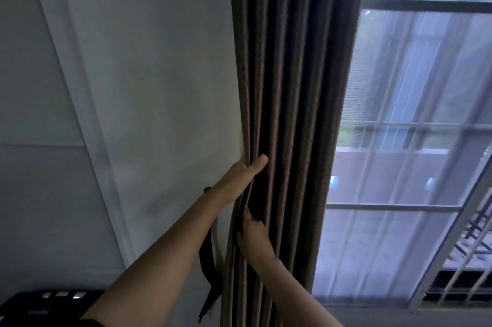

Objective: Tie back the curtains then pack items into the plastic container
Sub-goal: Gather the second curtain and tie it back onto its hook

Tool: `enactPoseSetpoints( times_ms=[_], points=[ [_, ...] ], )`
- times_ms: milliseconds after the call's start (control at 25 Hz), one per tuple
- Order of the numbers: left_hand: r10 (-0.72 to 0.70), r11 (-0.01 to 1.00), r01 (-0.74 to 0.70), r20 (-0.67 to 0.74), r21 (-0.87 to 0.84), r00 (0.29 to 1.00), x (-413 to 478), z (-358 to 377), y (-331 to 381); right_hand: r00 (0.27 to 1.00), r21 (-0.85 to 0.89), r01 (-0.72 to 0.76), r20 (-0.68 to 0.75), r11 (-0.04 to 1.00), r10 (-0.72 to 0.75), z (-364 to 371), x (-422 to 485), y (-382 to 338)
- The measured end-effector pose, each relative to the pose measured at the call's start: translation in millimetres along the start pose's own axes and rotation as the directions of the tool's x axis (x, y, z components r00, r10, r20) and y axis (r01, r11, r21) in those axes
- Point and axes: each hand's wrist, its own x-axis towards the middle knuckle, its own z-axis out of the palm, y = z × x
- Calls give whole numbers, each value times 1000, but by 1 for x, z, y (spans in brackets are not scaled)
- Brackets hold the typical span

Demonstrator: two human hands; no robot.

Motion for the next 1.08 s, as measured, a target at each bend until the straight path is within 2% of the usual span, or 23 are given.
enactPoseSetpoints(
  times_ms=[80, 160, 200, 240, 280, 320, 360, 400, 520, 680, 760, 960, 1080],
  points=[
    [-17, 991, 25, -66, 130, 998, 3, 0, -3, 998, -17, 20, 62, 1000, -19, 1, 0, -2],
    [-9, 975, 43, -158, 216, 987, 5, -3, -3, 986, 192, 95, 117, 977, -119, -6, -12, -6],
    [8, 967, 39, -182, 252, 983, 5, -7, -4, 983, 280, 175, 2, 944, -183, -13, -18, -7],
    [26, 958, 30, -190, 286, 981, 3, -12, -5, 958, 295, 254, -211, 921, -197, -19, -17, -6],
    [38, 948, 26, -193, 316, 981, 1, -18, -7, 872, 254, 314, -459, 915, -171, -26, -11, -3],
    [45, 940, 23, -190, 341, 981, 0, -23, -8, 759, 232, 345, -639, 910, -125, -37, 0, -3],
    [44, 934, 25, -184, 357, 982, -2, -28, -9, 691, 243, 341, -720, 908, -67, -52, 12, -7],
    [40, 929, 27, -175, 368, 984, -3, -31, -9, 681, 274, 321, -732, 907, -20, -68, 25, -13],
    [32, 928, 27, -152, 373, 988, -7, -34, -11, 810, 346, 198, -584, 917, 45, -94, 48, -20],
    [53, 938, 6, -160, 346, 986, -10, -36, -11, 831, 232, 252, -550, 939, -88, -78, 48, -3],
    [63, 945, -11, -147, 327, 987, -8, -31, -9, 868, 263, 295, -476, 919, -142, -57, 41, 7],
    [45, 971, -5, -161, 241, 986, 5, -21, -12, 967, 356, 229, -189, 906, -170, -5, 10, 14],
    [18, 983, 5, -119, 183, 993, 7, -14, -10, 991, 391, 128, -14, 911, -133, 1, 0, 12]
  ],
)
